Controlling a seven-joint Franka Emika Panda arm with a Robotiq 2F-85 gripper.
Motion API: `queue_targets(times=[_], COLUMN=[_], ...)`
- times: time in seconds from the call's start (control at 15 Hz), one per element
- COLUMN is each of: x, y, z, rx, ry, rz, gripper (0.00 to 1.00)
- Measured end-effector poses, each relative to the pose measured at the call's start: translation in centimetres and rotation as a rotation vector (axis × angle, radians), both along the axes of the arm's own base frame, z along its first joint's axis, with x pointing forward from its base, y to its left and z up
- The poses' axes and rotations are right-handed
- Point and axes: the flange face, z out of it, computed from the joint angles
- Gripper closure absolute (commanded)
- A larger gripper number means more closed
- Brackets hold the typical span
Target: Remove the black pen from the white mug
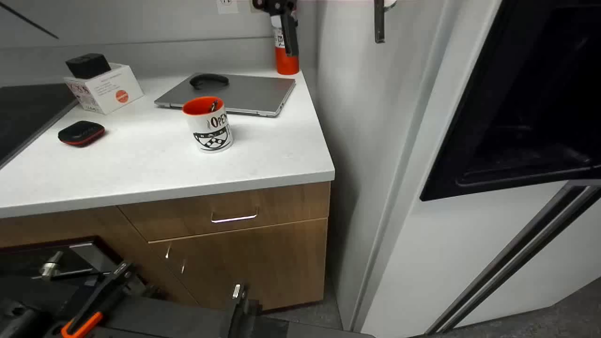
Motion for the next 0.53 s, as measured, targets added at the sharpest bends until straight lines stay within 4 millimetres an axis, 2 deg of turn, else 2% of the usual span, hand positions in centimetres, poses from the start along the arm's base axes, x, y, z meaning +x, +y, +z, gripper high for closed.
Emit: queue_targets(times=[0.33,0.53], x=[0.2,1.2], y=[0.4,2.2], z=[-0.1,-0.4], rx=[0.020,0.130], ry=[-0.008,-0.060], rz=[0.000,0.033], gripper=[0.00,0.00])
